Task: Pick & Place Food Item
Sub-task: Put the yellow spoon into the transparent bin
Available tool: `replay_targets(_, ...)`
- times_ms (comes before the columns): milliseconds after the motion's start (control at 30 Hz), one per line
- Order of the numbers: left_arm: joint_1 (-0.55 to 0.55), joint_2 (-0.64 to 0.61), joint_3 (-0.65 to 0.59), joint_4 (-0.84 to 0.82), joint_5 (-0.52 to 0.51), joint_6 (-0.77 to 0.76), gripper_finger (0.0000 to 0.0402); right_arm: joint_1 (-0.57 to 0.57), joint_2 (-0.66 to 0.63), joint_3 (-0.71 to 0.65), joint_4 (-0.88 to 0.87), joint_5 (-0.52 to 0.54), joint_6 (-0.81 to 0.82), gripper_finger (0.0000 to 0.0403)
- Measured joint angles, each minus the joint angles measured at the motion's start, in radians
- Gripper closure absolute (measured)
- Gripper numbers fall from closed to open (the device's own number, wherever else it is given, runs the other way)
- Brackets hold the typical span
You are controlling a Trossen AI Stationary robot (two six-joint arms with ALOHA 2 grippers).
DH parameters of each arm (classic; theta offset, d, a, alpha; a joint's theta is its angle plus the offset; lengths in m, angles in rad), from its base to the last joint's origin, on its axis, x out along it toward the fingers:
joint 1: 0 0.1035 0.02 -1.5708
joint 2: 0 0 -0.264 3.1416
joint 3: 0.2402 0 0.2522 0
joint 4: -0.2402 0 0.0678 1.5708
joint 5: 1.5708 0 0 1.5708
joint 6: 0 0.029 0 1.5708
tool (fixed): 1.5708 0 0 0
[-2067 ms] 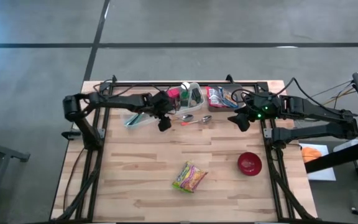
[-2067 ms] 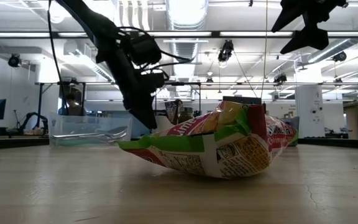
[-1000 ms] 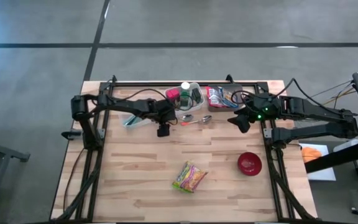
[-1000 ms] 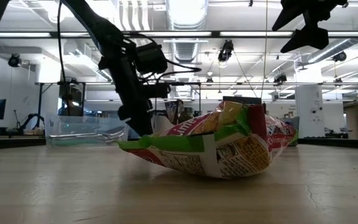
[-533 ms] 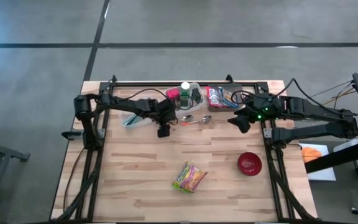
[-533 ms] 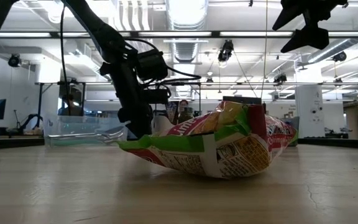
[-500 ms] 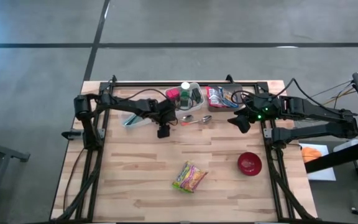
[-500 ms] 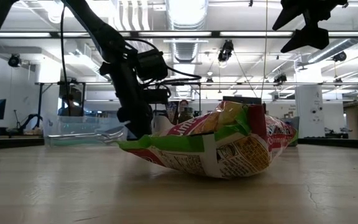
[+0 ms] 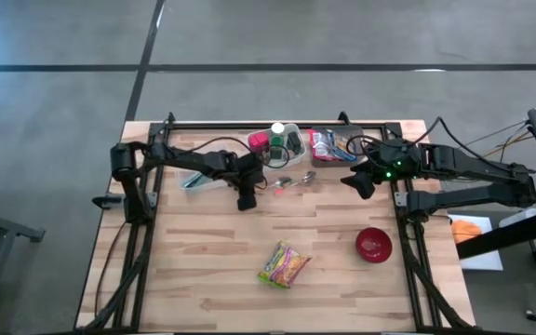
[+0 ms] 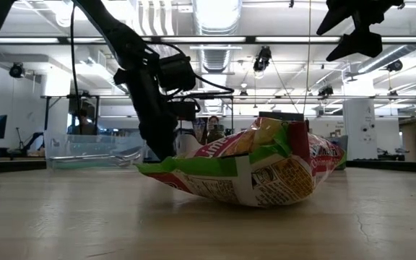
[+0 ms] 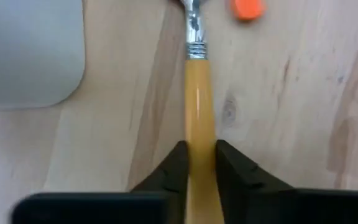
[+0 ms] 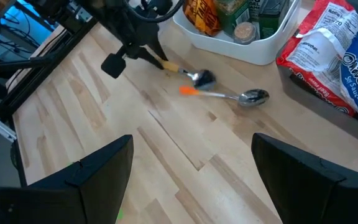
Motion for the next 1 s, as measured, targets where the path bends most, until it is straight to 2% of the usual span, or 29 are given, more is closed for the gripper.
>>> replay_targets(100,-0.017,-0.009,0.004,0.005,0.016,-0.021,0.0389,0.000,0.000,0.000,0.000,0.000,0.000,0.0081)
replay_targets(200,-0.036,-0.011,0.004,0.016,0.028,-0.019,0.0398,0.000,0.000,0.000,0.000,0.000,0.000,0.0081)
replay_targets(467,-0.059,-0.014,0.008,-0.025,0.070,-0.022,0.0400,0.000,0.001,0.000,0.000,-0.008,0.001,0.0081)
replay_targets(867,-0.084,-0.045,0.022,-0.025,0.040,-0.112,0.0401,0.034,0.001,0.000,0.001,-0.015,0.004,0.0081)
replay_targets(1000,-0.098,-0.080,0.046,-0.014,0.040,-0.093,0.0378,0.054,0.000,0.000,-0.001,-0.016,0.017,0.0081)
